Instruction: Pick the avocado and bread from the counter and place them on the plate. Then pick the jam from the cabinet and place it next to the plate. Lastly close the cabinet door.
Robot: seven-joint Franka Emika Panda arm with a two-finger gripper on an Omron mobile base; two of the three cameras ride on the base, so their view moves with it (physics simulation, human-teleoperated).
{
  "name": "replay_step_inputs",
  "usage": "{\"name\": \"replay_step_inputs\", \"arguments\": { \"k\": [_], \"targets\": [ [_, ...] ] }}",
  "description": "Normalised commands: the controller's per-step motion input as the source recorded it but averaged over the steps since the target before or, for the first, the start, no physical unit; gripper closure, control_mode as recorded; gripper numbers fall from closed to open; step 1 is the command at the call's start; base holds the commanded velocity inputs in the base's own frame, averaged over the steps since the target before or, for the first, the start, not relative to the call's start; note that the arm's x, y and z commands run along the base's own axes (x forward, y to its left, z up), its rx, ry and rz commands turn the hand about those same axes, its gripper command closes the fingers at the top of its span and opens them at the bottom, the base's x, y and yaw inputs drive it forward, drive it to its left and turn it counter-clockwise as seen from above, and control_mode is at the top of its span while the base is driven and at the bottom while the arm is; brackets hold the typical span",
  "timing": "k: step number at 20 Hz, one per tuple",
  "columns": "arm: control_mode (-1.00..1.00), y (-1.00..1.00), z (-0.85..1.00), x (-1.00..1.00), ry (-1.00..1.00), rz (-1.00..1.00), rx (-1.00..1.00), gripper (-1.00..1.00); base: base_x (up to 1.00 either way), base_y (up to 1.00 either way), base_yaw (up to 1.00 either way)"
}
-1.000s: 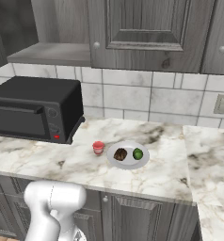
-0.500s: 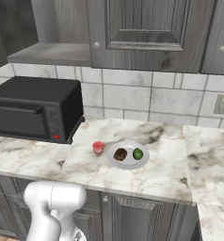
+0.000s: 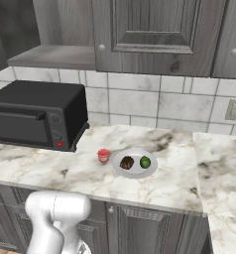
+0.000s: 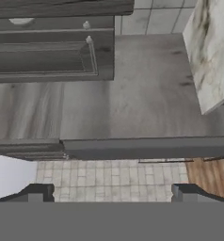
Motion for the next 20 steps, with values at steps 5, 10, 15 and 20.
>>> {"name": "replay_step_inputs", "arguments": {
  "k": [5,10,15,20],
  "targets": [
    [-1.0,0.09,0.14,0.0,-0.02,-0.08,0.0,-1.0,0.0,0.0,0.0],
    [-1.0,0.21,0.09,0.05,0.0,-0.15,0.04,-1.0,0.0,0.0,0.0],
    [-1.0,0.24,0.05,0.02,0.0,-0.16,0.08,-1.0,0.0,0.0,0.0],
    [-1.0,0.11,0.01,0.21,0.01,-0.17,0.04,-1.0,0.0,0.0,0.0]
  ]
}}
